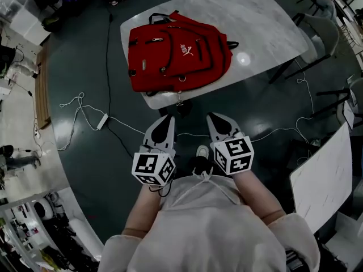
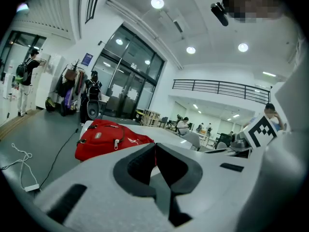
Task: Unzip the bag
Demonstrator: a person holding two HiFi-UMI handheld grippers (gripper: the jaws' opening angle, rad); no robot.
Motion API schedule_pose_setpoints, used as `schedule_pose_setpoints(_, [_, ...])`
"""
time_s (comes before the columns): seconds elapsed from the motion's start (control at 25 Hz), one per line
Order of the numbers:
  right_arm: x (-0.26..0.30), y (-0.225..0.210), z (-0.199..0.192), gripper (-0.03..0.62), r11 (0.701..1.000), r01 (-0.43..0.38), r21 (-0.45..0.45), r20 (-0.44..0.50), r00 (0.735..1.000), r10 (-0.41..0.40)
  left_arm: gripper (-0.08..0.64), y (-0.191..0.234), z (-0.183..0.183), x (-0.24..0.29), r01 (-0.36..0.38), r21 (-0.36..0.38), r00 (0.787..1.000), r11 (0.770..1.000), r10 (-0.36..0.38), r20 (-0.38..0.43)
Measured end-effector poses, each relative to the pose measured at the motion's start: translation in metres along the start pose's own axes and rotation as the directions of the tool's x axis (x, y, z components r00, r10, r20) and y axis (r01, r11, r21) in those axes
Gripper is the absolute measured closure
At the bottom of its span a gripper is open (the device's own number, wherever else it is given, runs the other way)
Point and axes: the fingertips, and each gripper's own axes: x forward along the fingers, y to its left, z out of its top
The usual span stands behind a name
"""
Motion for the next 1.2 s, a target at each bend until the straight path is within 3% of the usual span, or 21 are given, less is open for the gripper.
schedule_pose_setpoints(0.36, [0.056,-0.027,-0.009,0.565,0.998,-0.054,0.019,-0.11,0.992,0.056,0.54,0.034,-0.019,0.038,-0.096,-0.028,0.992,0.995,0.094,-0.082])
schedule_pose_setpoints(0.56, [0.092,-0.029,-0.014,0.565,0.996,-0.043,0.072,-0.157,0.986,0.054,0.54,0.063,-0.029,0.069,-0.083,-0.026,0.988,0.996,0.079,-0.135])
schedule_pose_setpoints(0.76, [0.13,-0.03,-0.019,0.565,0.997,-0.021,0.072,-0.21,0.977,0.035,0.54,0.092,-0.043,0.105,-0.028,-0.039,0.979,0.999,0.019,-0.205])
schedule_pose_setpoints(1.04, [0.179,-0.017,-0.052,0.563,0.996,0.002,0.094,-0.358,0.933,0.032,0.54,0.129,-0.089,0.142,0.029,-0.039,0.941,0.999,-0.04,-0.335])
schedule_pose_setpoints(1.2, [0.202,-0.005,-0.074,0.561,0.992,-0.006,0.127,-0.442,0.895,0.061,0.54,0.138,-0.114,0.157,0.098,-0.054,0.903,0.994,-0.112,-0.415])
